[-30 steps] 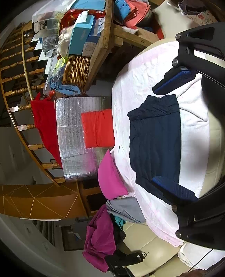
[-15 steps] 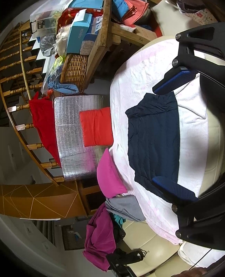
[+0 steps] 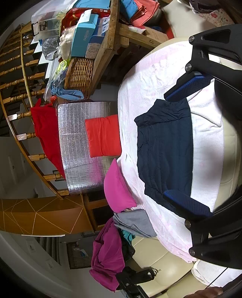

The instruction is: Fold large clothes

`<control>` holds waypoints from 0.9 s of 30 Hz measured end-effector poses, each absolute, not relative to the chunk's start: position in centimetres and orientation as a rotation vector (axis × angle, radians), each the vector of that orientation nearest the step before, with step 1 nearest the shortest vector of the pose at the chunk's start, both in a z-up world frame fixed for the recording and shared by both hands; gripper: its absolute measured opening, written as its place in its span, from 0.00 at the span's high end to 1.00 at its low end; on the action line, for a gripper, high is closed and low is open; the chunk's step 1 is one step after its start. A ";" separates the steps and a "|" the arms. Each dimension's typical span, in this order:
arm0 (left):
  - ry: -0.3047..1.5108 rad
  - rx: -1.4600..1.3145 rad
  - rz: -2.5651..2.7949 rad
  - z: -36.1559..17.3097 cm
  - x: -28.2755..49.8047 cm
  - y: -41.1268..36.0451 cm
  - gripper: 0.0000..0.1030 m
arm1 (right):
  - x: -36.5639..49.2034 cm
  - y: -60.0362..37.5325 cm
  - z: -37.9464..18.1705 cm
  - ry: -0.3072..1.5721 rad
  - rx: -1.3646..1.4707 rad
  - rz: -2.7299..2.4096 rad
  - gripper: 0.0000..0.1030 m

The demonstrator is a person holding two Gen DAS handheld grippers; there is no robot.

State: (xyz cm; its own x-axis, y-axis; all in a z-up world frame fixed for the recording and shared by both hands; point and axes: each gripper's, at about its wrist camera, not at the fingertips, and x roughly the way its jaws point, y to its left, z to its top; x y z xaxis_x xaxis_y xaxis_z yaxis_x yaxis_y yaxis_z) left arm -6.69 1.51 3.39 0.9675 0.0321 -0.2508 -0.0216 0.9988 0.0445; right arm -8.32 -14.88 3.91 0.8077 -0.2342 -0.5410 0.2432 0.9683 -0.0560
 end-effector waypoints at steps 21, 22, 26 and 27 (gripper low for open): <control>0.254 0.014 0.029 3.6 -6.7 2.4 0.00 | -8.3 -13.9 4.8 0.557 -0.004 -0.266 0.06; 0.253 0.011 0.030 3.6 -6.8 2.6 0.00 | -8.3 -13.8 4.9 0.559 -0.008 -0.266 0.06; 0.254 0.011 0.033 3.5 -6.8 3.0 0.00 | -8.0 -13.3 4.8 0.569 -0.018 -0.258 0.06; 0.253 0.011 0.035 3.5 -6.7 3.0 0.00 | -8.0 -13.2 4.8 0.569 -0.021 -0.255 0.06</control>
